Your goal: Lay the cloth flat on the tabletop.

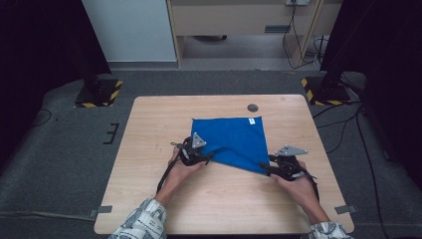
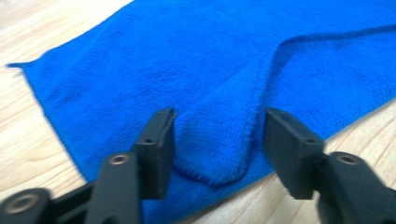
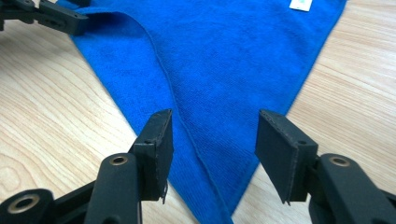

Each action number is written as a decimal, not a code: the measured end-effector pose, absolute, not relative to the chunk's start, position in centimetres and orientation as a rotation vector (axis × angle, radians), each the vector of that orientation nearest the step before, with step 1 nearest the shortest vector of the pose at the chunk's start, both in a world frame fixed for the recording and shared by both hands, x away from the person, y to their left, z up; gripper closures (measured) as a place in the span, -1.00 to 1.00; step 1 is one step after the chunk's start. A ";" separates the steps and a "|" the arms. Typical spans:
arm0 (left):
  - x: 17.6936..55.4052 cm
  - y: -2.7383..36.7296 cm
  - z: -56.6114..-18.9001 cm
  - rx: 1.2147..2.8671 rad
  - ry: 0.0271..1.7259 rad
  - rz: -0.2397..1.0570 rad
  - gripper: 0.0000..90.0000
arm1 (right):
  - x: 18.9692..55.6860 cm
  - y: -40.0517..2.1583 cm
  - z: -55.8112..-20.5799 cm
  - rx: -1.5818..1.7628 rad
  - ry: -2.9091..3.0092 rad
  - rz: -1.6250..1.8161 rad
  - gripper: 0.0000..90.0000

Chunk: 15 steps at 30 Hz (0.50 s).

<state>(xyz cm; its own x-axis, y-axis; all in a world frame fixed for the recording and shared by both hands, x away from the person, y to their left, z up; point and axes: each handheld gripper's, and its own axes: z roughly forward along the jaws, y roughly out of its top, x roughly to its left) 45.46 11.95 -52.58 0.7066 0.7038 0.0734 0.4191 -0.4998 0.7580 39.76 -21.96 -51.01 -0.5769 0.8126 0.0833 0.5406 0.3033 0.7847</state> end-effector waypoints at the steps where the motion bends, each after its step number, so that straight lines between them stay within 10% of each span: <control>1: 45.5 11.7 -52.6 2.176 0.846 0.504 0.06 | 39.7 -22.1 -51.0 1.222 2.246 1.155 0.04; 8: 45.4 11.6 -52.2 2.164 0.870 0.493 0.80 | 39.4 -22.4 -50.9 1.224 2.250 1.129 0.09; 15: 43.3 12.9 -50.3 2.180 0.829 0.455 0.86 | 39.2 -22.6 -50.8 1.251 2.231 1.130 0.13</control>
